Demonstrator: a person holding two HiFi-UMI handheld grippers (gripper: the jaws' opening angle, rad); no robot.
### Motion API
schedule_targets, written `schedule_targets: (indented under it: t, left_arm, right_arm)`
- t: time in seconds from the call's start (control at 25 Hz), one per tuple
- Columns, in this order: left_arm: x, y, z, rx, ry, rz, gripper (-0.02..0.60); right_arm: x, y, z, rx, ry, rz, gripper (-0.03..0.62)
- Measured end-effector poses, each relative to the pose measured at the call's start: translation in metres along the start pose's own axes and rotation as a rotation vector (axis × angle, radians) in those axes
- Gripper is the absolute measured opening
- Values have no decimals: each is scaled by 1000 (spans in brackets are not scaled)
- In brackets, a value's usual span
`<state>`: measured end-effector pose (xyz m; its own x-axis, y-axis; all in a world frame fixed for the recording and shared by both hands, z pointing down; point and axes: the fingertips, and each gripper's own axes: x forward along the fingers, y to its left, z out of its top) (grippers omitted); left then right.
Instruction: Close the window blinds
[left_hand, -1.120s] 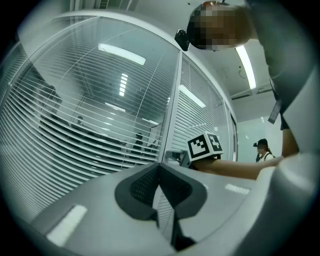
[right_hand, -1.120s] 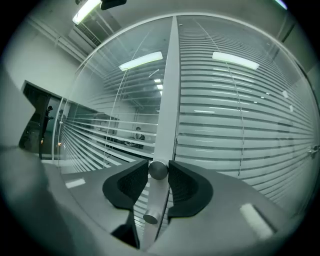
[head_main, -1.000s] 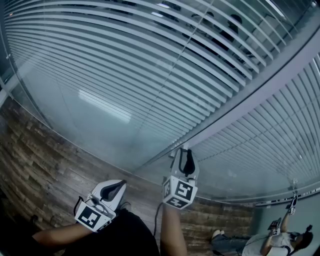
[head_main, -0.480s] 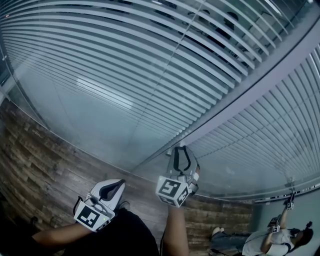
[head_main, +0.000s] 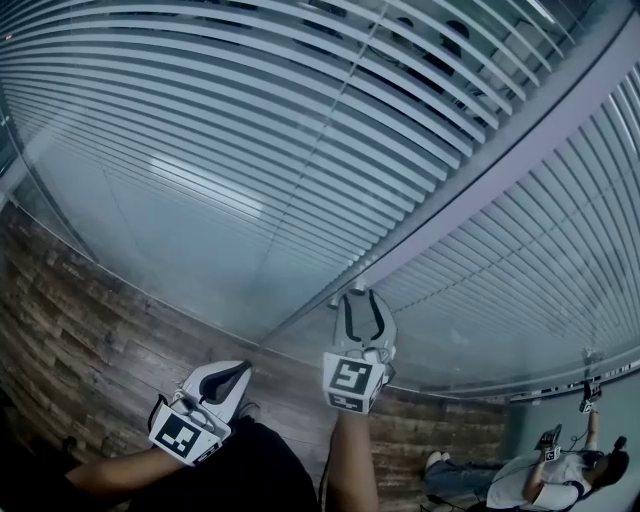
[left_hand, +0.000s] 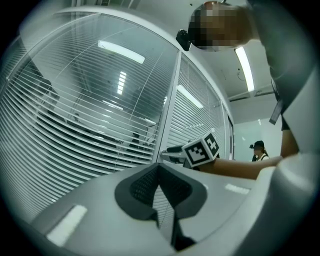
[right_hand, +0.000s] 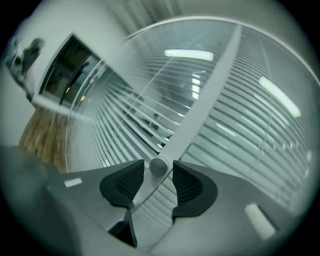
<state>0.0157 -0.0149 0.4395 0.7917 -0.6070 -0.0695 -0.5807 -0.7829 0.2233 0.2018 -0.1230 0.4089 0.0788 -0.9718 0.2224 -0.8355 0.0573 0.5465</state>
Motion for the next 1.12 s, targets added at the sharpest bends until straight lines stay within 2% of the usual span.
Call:
schedule_targets:
  t: [0.08,0.12,0.32,0.48,0.72,0.8,0.92,1.0,1.04,1.12]
  left_arm:
    - [-3,2,0,0,1,8,-2]
    - [-3,2,1,0,1,11,-2]
    - [-2,0,3,-7,4,25,-2]
    - [-9,0,7,-8,-5,37,-2]
    - [-14,1,3,-13,-4,52,-2]
    - [-14,-1,3,-14,-3,56,-2]
    - [-15,-1,3,-32,-1,55,-2]
    - [-14,0,0,-46,8,50,-2]
    - [-15,-1,-2,-51,10,47,-2]
    - [-17,-4,-7,-59,15,41,-2]
  right_arm:
    - [-5,-2,2,231,-34,1,189]
    - [-7,-4,4,296,-45,-10,187]
    - [-1,-17,2,497,-61,-57,184]
    - [2,-20,0,563,-53,-73,158]
    - [6,-17,-8,535,-40,-75,124]
    - [5,-19,-9,453,-25,-70,120]
    - [5,-17,-9,246,17,-63,89]
    - [7,-16,-7,168,38,-53,87]
    - [7,-15,-7,169,43,-45,89]
    - [6,-13,-7,243,35,-23,92]
